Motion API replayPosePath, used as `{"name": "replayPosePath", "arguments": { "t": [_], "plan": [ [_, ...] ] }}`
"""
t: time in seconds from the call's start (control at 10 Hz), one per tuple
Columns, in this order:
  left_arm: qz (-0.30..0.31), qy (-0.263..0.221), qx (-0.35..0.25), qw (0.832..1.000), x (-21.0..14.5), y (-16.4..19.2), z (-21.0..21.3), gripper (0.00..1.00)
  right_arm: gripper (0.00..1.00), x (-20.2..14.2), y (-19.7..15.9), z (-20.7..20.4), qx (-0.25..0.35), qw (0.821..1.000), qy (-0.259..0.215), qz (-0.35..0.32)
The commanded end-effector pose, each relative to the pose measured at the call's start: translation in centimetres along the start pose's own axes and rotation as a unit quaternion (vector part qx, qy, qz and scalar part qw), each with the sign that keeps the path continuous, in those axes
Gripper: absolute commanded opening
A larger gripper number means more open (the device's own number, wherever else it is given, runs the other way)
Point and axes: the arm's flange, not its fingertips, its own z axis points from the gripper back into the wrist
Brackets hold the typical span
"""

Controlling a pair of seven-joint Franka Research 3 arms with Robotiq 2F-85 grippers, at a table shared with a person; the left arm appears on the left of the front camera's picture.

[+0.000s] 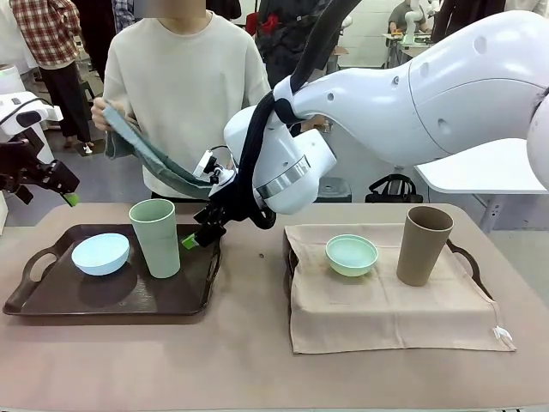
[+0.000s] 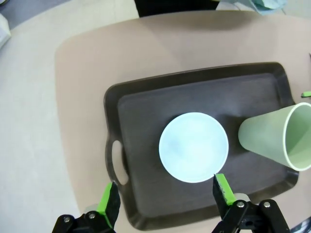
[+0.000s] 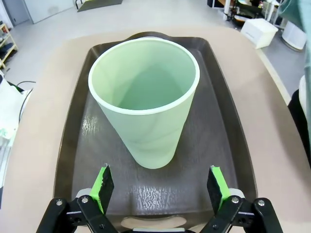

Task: Set up a tray with a mat and arrange the tableware.
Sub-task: Pick up the Picnic Bowl and Reusable plastic cup from the Handle tray in front of the human's position and hold them in the air.

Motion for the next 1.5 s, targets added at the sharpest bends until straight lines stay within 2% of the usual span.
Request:
{"name": "replayPosePath", "arguments": {
  "t": [0.0, 0.1, 0.2, 0.4, 0.6, 0.9, 1.4],
  "plan": [
    [0.006, -0.002, 0.004, 1.000, 0.1, 0.2, -0.2, 1.00, 1.00, -0.3, 0.1, -0.2, 0.004, 1.000, 0.000, 0.002],
    [0.000, 0.000, 0.000, 1.000, 0.0, 0.0, 0.0, 1.00, 1.00, 0.0, 0.0, 0.0, 0.000, 1.000, 0.000, 0.000],
    [0.007, 0.028, -0.041, 0.999, 0.7, 0.4, -1.5, 1.00, 1.00, -0.5, 0.5, -0.8, 0.024, 0.999, -0.005, 0.022],
    [-0.031, -0.001, -0.028, 0.999, 0.3, 1.3, -1.9, 1.00, 1.00, -1.0, -0.6, -2.9, 0.053, 0.998, -0.014, 0.014],
    [-0.055, 0.000, -0.001, 0.998, -0.5, 1.2, -2.9, 1.00, 1.00, -1.3, -1.2, -3.4, 0.058, 0.998, -0.037, 0.008],
    [-0.081, -0.006, 0.006, 0.997, -0.6, 0.5, -4.3, 1.00, 1.00, -1.6, -1.6, -4.7, 0.063, 0.995, -0.073, 0.018],
    [-0.089, 0.053, 0.010, 0.995, 0.5, 0.5, -9.3, 1.00, 1.00, -1.6, -2.3, -9.3, 0.123, 0.987, -0.095, 0.027]
  ]
}}
